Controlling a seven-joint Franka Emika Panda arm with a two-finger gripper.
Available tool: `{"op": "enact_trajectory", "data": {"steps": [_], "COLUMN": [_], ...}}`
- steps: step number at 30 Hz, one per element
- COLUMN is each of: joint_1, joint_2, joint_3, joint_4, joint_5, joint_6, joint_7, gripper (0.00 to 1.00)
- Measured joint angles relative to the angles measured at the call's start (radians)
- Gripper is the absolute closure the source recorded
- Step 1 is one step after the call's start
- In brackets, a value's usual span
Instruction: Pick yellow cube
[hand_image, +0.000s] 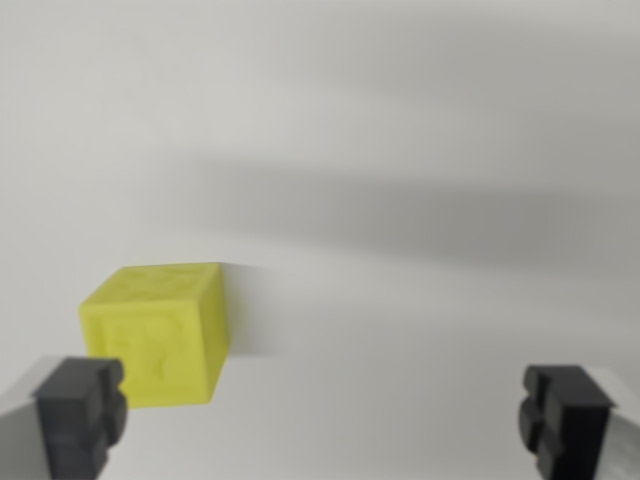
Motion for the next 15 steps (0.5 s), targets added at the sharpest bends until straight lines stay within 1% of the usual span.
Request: {"op": "enact_trajectory", "data": {"steps": [15], "joint_1": [0.062], "joint_2": [0.053], "joint_3": [0.000], "joint_4": [-0.054], "joint_5": [0.011], "joint_6": [0.097], "joint_7": [0.024], "gripper": [0.00]}}
